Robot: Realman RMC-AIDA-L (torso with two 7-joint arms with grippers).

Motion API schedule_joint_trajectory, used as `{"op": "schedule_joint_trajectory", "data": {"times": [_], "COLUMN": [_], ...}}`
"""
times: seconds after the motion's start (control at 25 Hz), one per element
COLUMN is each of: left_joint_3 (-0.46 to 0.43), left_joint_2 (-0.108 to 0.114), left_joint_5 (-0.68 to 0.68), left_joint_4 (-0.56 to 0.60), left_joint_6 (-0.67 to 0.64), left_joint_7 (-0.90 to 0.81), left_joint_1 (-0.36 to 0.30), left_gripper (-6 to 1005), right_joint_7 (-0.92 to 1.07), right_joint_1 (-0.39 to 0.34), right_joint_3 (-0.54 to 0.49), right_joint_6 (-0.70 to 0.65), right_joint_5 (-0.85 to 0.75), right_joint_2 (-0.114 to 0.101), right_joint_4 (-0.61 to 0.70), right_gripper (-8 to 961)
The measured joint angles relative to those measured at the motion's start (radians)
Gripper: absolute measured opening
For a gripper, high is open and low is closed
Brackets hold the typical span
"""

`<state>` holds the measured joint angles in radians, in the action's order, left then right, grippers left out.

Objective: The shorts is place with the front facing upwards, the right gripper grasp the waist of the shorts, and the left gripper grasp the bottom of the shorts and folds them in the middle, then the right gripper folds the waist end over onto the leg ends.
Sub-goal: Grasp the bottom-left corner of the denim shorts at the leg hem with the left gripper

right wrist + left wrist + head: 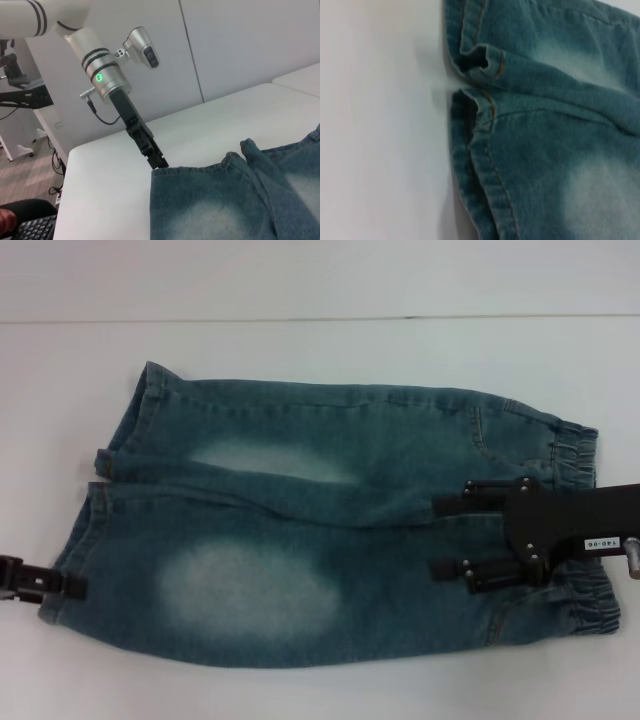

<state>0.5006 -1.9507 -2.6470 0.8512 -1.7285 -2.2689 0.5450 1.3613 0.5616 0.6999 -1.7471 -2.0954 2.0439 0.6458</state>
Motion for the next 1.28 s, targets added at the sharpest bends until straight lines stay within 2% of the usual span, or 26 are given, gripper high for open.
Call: {"op": "schedule_joint_trajectory", "data": {"times": [0.48,0.68,0.92,1.04,1.28], "left_joint_3": [0.042,0.114,0.116,0.116,0.116], "left_joint_2": [-0.013,-0.028,-0.034,-0.034,-0.033], "left_joint_5": [0.0,-0.001,0.009,0.009,0.01], "left_joint_4": [0.0,0.006,0.021,0.021,0.022], "left_joint_6": [-0.011,0.005,0.007,0.007,-0.002], "left_joint_7": [0.01,0.028,0.03,0.03,0.03], "left_joint_1": [0.004,0.001,0.003,0.004,0.005], "left_gripper": [834,741,630,423,145], "right_joint_7": [-0.002,-0.001,0.0,-0.002,0.0], "right_joint_1": [0.001,0.001,0.001,-0.002,-0.002], "right_joint_3": [-0.002,-0.01,-0.013,-0.014,-0.025], "right_joint_6": [0.0,0.0,0.0,0.0,0.0], "right_joint_5": [0.0,0.0,0.0,0.0,0.0], "right_joint_2": [-0.002,-0.002,-0.002,-0.002,-0.002], "right_joint_4": [0.0,0.0,0.0,0.0,0.0], "right_gripper": [882,882,881,881,881]}}
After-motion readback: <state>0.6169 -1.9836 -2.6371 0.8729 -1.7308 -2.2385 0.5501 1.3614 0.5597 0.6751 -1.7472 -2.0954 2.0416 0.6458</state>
